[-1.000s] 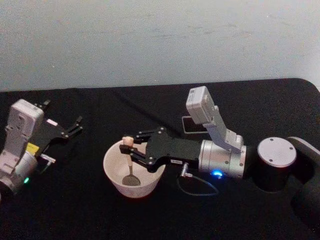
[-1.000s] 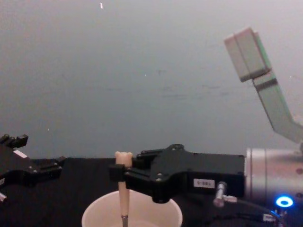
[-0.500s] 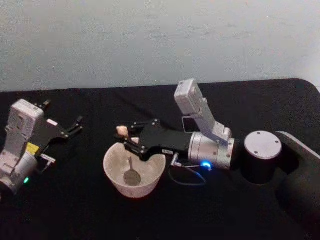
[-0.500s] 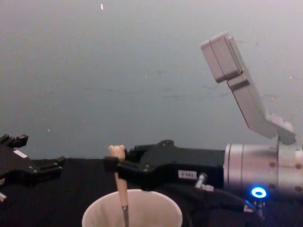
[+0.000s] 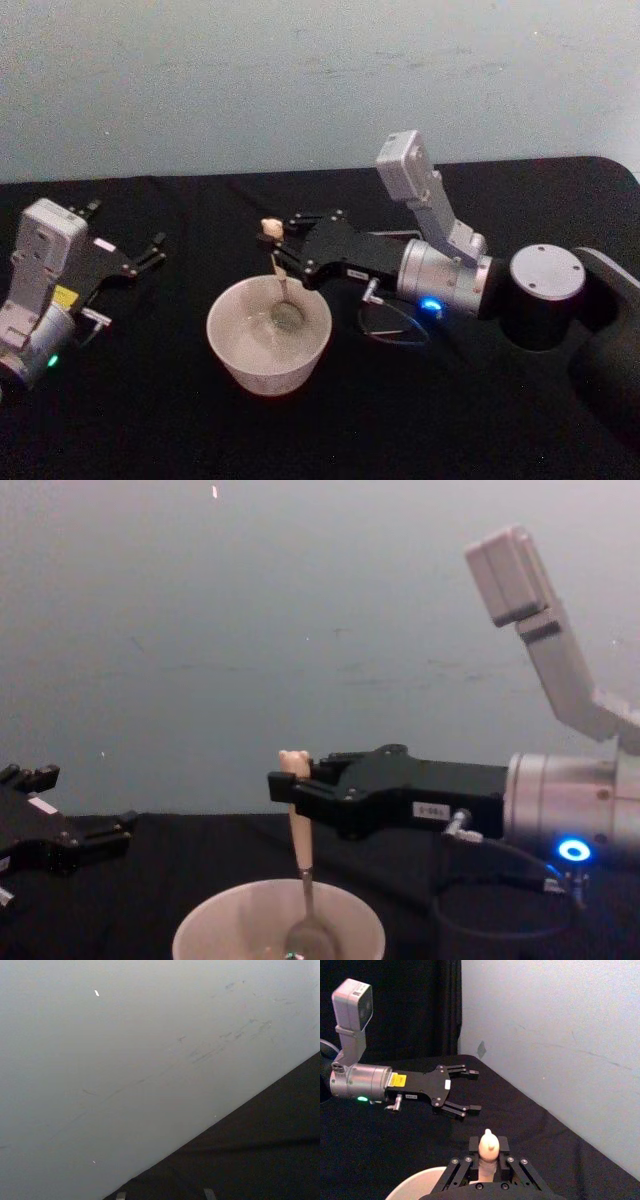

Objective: Pick up the stirring spoon with one hand, stir inside the cup, then place it back in its original position.

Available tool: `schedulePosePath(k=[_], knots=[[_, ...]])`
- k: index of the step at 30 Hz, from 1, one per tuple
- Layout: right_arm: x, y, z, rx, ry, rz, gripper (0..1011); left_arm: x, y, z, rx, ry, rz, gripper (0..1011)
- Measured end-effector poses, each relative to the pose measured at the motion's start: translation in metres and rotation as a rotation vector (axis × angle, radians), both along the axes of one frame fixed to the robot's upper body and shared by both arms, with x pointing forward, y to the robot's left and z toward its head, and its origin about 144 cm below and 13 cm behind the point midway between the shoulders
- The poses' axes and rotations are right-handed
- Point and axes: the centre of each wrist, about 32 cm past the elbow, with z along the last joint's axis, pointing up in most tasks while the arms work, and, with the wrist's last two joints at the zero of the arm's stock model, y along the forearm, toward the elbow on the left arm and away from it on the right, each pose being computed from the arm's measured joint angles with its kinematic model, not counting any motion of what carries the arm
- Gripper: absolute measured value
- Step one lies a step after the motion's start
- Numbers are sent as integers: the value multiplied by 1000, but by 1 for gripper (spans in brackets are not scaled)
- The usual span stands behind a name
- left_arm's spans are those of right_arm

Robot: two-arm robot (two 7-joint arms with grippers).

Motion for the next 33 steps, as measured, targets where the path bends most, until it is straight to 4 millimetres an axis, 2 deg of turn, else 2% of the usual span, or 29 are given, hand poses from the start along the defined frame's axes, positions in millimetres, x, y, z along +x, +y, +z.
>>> schedulePosePath(k=[9, 19, 26, 33], knots=[[-17, -16, 4, 1, -2, 23, 212, 0, 0, 0, 0, 0, 0, 1001], [-39, -25, 10, 23, 13, 87, 212, 0, 0, 0, 0, 0, 0, 1001], [-45, -15, 10, 31, 21, 138, 212, 0, 0, 0, 0, 0, 0, 1001], [-39, 1, 9, 40, 20, 150, 212, 0, 0, 0, 0, 0, 0, 1001]])
